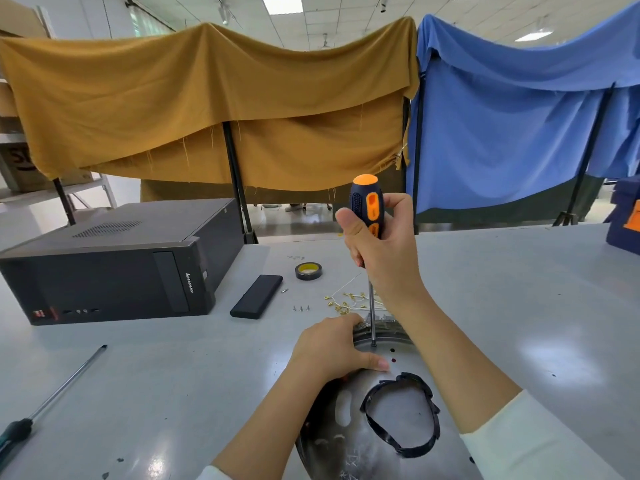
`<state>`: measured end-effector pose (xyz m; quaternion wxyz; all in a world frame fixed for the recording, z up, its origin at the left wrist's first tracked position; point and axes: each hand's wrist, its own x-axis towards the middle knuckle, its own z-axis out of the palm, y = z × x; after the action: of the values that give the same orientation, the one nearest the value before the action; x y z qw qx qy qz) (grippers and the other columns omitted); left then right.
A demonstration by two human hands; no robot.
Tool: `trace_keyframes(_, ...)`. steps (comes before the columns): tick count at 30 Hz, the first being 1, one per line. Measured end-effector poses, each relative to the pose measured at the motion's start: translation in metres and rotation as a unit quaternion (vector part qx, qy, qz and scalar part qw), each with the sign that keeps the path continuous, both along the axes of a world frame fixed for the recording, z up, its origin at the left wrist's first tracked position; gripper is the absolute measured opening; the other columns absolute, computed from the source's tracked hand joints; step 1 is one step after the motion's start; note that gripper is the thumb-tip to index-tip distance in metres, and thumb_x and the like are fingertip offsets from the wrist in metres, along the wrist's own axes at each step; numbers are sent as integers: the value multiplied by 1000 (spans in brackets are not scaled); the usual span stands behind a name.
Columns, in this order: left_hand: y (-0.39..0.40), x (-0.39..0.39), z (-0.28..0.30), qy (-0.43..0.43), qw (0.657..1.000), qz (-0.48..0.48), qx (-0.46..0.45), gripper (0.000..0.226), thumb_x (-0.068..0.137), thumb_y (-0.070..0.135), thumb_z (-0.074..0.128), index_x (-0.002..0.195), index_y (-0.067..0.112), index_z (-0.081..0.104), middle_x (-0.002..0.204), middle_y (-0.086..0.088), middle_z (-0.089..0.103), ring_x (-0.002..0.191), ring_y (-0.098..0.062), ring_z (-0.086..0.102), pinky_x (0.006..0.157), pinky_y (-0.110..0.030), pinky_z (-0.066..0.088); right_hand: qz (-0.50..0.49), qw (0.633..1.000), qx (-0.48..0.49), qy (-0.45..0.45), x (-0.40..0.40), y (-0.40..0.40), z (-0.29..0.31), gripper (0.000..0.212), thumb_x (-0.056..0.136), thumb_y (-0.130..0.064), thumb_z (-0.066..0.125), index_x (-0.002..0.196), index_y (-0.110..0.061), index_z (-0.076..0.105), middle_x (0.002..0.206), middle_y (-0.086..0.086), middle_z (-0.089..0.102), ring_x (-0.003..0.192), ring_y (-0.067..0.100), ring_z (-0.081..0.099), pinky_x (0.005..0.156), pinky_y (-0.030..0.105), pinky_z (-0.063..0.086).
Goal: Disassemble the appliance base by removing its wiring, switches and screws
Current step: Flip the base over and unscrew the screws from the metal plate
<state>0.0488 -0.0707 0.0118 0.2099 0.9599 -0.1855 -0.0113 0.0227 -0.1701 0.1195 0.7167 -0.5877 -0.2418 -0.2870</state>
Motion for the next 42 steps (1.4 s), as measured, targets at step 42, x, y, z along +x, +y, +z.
trace_keyframes(42, 1, -1, 2, -3, 1000, 0, 10, 73, 57, 75, 67, 106, 24, 52, 98, 7, 62, 92, -18, 58, 79, -35, 48, 83, 994, 63, 36, 7, -8, -6, 40, 98, -43, 29, 98, -13, 54, 71, 0, 57, 52, 11, 42, 52, 25, 37)
